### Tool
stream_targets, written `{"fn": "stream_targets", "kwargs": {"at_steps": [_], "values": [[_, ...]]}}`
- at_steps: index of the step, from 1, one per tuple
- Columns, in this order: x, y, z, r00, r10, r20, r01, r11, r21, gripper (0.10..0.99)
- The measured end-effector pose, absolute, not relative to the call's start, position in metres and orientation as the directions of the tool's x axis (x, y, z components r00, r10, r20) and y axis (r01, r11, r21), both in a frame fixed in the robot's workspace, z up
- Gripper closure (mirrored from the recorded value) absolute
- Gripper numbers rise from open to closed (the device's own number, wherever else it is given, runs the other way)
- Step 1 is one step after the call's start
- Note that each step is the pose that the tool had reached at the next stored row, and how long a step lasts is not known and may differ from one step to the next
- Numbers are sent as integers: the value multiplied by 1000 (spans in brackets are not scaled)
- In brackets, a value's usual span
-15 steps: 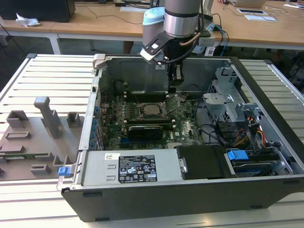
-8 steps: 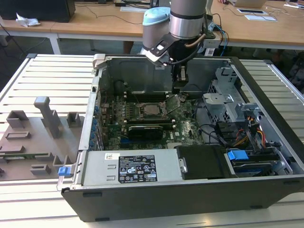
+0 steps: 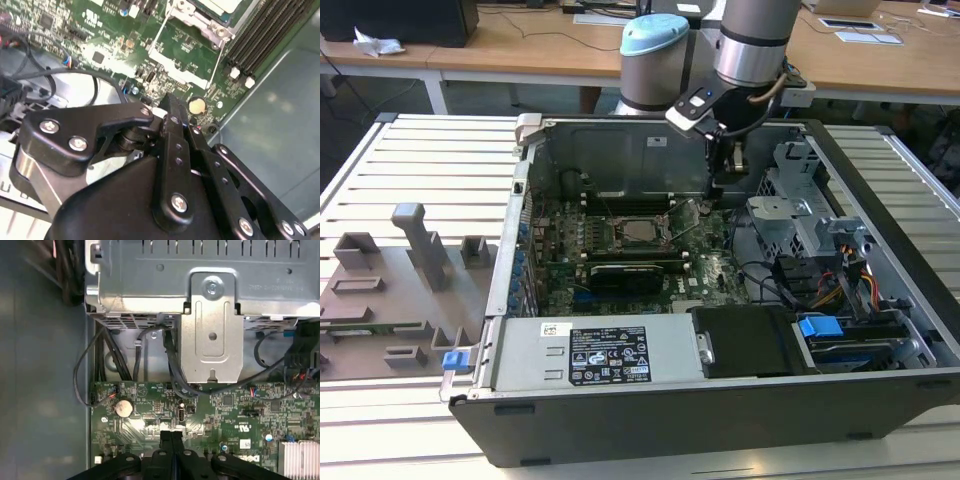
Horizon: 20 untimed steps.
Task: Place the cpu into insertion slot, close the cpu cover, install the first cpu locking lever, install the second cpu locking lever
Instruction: 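Close the cpu cover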
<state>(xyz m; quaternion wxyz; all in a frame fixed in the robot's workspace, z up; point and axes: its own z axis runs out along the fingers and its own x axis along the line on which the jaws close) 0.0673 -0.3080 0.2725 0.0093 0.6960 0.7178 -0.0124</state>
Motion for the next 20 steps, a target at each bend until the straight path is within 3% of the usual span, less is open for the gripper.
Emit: {"fn": "stream_targets", "kwargs": {"at_steps": [11, 20], "values": [[67, -308, 243, -73, 997, -31, 997, 73, -8, 980], [56, -308, 241, -73, 997, -31, 997, 73, -8, 980]]}}
